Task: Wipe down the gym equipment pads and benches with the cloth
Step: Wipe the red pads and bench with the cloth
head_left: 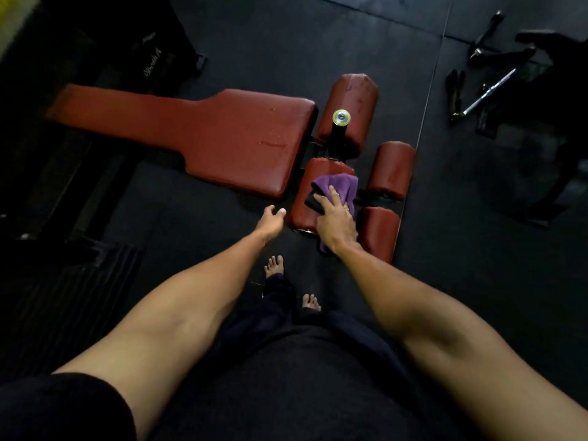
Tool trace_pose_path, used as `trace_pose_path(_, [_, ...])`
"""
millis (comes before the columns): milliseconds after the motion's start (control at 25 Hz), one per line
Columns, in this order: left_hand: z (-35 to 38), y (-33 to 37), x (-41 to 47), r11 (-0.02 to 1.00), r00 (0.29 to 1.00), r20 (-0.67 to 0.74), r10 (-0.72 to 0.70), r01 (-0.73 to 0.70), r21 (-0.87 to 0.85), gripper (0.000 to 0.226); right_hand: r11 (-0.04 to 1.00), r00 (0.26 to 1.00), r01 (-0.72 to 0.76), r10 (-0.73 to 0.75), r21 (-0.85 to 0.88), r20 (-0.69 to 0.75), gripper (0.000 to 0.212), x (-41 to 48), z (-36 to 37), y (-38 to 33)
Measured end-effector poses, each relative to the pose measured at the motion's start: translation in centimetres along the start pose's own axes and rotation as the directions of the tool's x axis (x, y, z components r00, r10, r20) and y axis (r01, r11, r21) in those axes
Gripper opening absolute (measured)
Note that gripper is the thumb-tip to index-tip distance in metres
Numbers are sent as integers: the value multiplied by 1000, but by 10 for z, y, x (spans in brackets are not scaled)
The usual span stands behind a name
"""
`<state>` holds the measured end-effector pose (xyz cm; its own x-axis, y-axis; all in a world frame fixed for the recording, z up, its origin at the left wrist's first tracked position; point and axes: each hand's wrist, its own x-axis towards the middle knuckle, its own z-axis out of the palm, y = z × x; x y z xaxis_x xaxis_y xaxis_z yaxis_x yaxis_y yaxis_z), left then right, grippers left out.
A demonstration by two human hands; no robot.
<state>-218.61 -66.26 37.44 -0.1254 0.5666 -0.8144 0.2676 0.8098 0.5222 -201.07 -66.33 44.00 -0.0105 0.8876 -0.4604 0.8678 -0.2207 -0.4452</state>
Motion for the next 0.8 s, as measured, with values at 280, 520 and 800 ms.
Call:
trace_pose_path(280, [-26,-42,-65,1000,993,-117,-22,20,-20,61,961,961,274,-273,30,-43,53,-51,-13,-23])
trace_pose_path(520, [-55,-70,-105,994,980,-199,-18,-4,-113,57,927,924,374,-374,14,83,51,-91,20,-69])
trace_pose_path(800, [-121,-67,-97,979,979,-201,26,-65,-191,52,952,946,307,-306,5,102,50,-74,40,-123])
